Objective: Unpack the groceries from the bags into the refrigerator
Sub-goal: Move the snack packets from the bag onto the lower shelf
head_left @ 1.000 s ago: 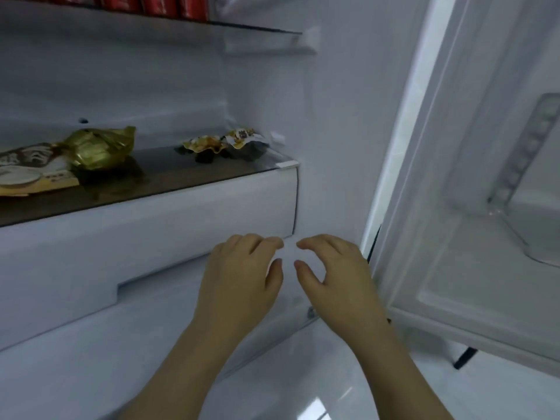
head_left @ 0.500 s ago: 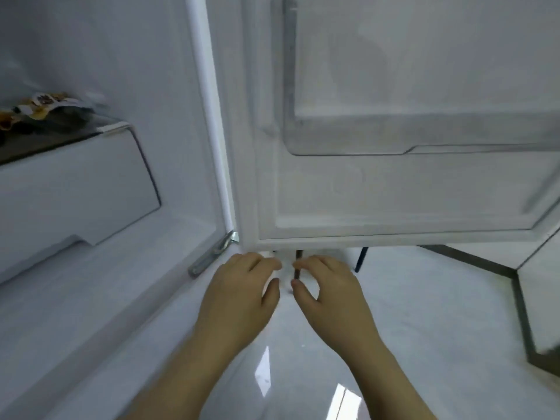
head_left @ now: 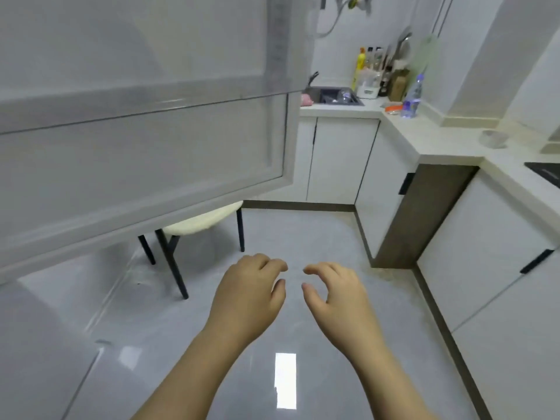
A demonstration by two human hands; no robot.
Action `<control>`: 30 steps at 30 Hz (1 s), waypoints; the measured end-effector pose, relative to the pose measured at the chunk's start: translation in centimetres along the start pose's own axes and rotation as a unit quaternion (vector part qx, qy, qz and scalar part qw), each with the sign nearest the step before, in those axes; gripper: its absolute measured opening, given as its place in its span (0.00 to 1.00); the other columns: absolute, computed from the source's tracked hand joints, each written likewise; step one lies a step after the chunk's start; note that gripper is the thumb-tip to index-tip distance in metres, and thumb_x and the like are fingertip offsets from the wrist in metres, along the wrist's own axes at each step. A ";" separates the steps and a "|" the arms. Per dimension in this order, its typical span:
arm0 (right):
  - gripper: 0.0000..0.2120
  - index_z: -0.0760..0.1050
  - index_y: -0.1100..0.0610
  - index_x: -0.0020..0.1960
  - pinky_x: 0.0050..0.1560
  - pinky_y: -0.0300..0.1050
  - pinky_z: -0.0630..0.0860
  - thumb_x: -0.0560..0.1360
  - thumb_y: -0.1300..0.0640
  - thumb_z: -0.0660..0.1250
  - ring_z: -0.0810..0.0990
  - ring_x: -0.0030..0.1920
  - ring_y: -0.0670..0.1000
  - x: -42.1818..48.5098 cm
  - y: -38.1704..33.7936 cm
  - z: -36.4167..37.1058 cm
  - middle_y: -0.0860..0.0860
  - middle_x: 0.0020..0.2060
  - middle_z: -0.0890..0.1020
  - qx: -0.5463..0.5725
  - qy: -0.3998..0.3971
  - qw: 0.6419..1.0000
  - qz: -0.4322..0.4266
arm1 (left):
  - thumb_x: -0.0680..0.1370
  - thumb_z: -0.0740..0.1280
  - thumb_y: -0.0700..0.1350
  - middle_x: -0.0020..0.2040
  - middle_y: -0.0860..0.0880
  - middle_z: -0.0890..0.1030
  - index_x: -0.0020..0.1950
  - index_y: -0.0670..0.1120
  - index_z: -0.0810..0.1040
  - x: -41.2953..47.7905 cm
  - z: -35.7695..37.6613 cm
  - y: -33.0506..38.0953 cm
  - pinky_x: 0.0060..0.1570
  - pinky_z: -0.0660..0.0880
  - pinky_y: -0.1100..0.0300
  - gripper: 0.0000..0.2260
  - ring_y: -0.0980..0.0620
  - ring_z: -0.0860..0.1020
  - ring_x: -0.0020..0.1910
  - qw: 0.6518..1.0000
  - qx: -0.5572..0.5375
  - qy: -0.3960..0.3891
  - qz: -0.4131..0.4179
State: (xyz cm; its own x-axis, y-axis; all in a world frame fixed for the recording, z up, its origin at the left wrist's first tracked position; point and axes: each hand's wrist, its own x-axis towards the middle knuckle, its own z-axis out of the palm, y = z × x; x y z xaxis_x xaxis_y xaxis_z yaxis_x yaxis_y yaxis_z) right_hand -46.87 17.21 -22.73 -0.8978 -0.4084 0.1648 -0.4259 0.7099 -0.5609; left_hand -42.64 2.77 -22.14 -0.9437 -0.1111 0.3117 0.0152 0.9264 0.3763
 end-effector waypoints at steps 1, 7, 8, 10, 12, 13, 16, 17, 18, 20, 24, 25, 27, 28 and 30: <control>0.15 0.70 0.46 0.64 0.64 0.38 0.64 0.78 0.48 0.58 0.66 0.63 0.42 -0.4 1.7 -1.2 0.40 0.62 0.72 -0.005 0.009 1.000 0.015 | 0.78 0.63 0.45 0.56 0.51 0.79 0.61 0.48 0.78 0.8 1.2 1.6 0.53 0.70 0.60 0.12 0.51 0.76 0.56 1.000 -0.005 -0.009 0.017; 0.15 0.70 0.46 0.64 0.64 0.37 0.64 0.79 0.49 0.58 0.66 0.64 0.41 -3.7 10.9 -8.0 0.40 0.63 0.72 -0.014 0.055 0.992 0.113 | 0.80 0.59 0.49 0.60 0.54 0.76 0.64 0.51 0.74 4.2 7.1 11.9 0.56 0.66 0.65 0.14 0.55 0.72 0.60 0.992 -0.039 -0.037 0.110; 0.15 0.70 0.46 0.64 0.64 0.38 0.64 0.79 0.49 0.58 0.66 0.64 0.41 -4.4 12.2 -9.0 0.40 0.63 0.72 -0.018 0.062 0.989 0.130 | 0.80 0.58 0.50 0.61 0.55 0.75 0.65 0.52 0.73 4.6 8.0 13.6 0.56 0.65 0.67 0.14 0.57 0.71 0.61 0.990 -0.046 -0.043 0.127; 0.15 0.70 0.45 0.65 0.64 0.37 0.63 0.79 0.48 0.58 0.65 0.65 0.41 -5.8 14.6 -10.9 0.40 0.63 0.71 -0.031 0.079 0.982 0.166 | 0.81 0.57 0.51 0.62 0.56 0.74 0.65 0.53 0.72 5.3 9.8 16.8 0.55 0.63 0.70 0.14 0.58 0.70 0.61 0.985 -0.057 -0.066 0.152; 0.15 0.69 0.45 0.65 0.64 0.37 0.63 0.79 0.49 0.58 0.65 0.65 0.42 -7.2 16.9 -12.7 0.40 0.64 0.71 -0.037 0.097 0.974 0.203 | 0.80 0.57 0.51 0.62 0.56 0.74 0.65 0.53 0.72 5.9 11.6 19.7 0.56 0.66 0.68 0.14 0.58 0.70 0.60 0.978 -0.065 -0.087 0.178; 0.15 0.69 0.45 0.65 0.65 0.38 0.63 0.79 0.49 0.58 0.65 0.66 0.42 -7.9 17.9 -13.6 0.40 0.64 0.71 -0.038 0.106 0.969 0.222 | 0.80 0.58 0.51 0.61 0.56 0.74 0.64 0.53 0.73 6.2 12.5 21.1 0.56 0.67 0.67 0.14 0.57 0.71 0.60 0.975 -0.067 -0.093 0.193; 0.15 0.70 0.46 0.65 0.67 0.40 0.64 0.79 0.50 0.58 0.65 0.65 0.43 -9.8 20.5 -15.7 0.41 0.64 0.72 -0.037 0.133 0.952 0.272 | 0.80 0.59 0.50 0.59 0.55 0.75 0.63 0.52 0.75 7.1 14.9 25.1 0.55 0.69 0.65 0.13 0.55 0.72 0.58 0.960 -0.081 -0.114 0.241; 0.15 0.70 0.46 0.65 0.67 0.39 0.64 0.79 0.50 0.58 0.65 0.66 0.43 -10.3 21.3 -16.4 0.41 0.64 0.71 -0.036 0.143 0.946 0.288 | 0.80 0.60 0.49 0.59 0.55 0.76 0.62 0.52 0.75 7.4 15.6 26.3 0.55 0.69 0.64 0.13 0.55 0.72 0.58 0.955 -0.084 -0.119 0.260; 0.15 0.70 0.46 0.65 0.66 0.39 0.63 0.79 0.50 0.58 0.65 0.66 0.43 -10.8 22.1 -16.9 0.41 0.64 0.71 -0.036 0.153 0.941 0.300 | 0.79 0.60 0.49 0.57 0.54 0.76 0.62 0.51 0.76 7.7 16.4 27.5 0.54 0.70 0.63 0.12 0.54 0.73 0.57 0.949 -0.087 -0.123 0.278; 0.15 0.69 0.46 0.65 0.66 0.37 0.62 0.79 0.50 0.58 0.64 0.65 0.42 -11.7 23.5 -18.1 0.41 0.64 0.71 -0.038 0.170 0.931 0.322 | 0.78 0.62 0.47 0.55 0.52 0.78 0.60 0.50 0.77 8.4 17.7 29.9 0.53 0.73 0.58 0.11 0.51 0.75 0.54 0.937 -0.097 -0.134 0.309; 0.15 0.70 0.46 0.64 0.66 0.37 0.61 0.79 0.50 0.59 0.63 0.65 0.42 -12.9 27.0 -20.6 0.40 0.63 0.70 -0.044 0.210 0.907 0.362 | 0.79 0.61 0.47 0.55 0.52 0.77 0.61 0.50 0.77 10.1 20.3 34.8 0.52 0.71 0.60 0.12 0.51 0.74 0.55 0.909 -0.119 -0.153 0.370; 0.15 0.70 0.45 0.64 0.66 0.38 0.60 0.79 0.50 0.59 0.63 0.65 0.42 -13.1 27.9 -21.3 0.40 0.63 0.70 -0.046 0.223 0.899 0.374 | 0.79 0.61 0.47 0.55 0.52 0.77 0.61 0.50 0.76 10.6 21.1 36.0 0.52 0.70 0.61 0.12 0.52 0.74 0.55 0.900 -0.125 -0.155 0.389; 0.15 0.70 0.46 0.64 0.67 0.38 0.60 0.78 0.50 0.59 0.63 0.66 0.42 -13.1 29.8 -22.7 0.40 0.64 0.70 -0.051 0.248 0.882 0.398 | 0.79 0.60 0.48 0.56 0.52 0.77 0.62 0.50 0.76 11.8 22.6 38.3 0.52 0.70 0.62 0.13 0.53 0.74 0.54 0.882 -0.137 -0.165 0.420; 0.15 0.70 0.46 0.65 0.66 0.38 0.59 0.78 0.50 0.59 0.63 0.66 0.42 -13.0 30.7 -23.4 0.40 0.64 0.70 -0.055 0.257 0.873 0.410 | 0.79 0.60 0.48 0.56 0.52 0.77 0.62 0.50 0.76 12.5 23.4 39.5 0.51 0.70 0.62 0.13 0.53 0.74 0.54 0.874 -0.141 -0.174 0.431; 0.15 0.70 0.46 0.65 0.66 0.38 0.60 0.78 0.50 0.59 0.64 0.66 0.43 -12.8 32.5 -24.8 0.39 0.64 0.70 -0.061 0.270 0.858 0.433 | 0.79 0.60 0.48 0.56 0.52 0.77 0.62 0.50 0.76 14.1 24.9 42.1 0.51 0.70 0.61 0.13 0.52 0.74 0.55 0.861 -0.153 -0.188 0.447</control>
State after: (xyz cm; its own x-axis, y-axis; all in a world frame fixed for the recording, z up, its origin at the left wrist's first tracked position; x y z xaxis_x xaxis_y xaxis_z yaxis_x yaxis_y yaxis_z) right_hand -52.03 59.73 -22.89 -0.7906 0.6043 0.0983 0.4483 0.6808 -0.5793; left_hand -63.57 49.12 -23.60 -0.5497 0.7748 0.3123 0.8227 0.4372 0.3633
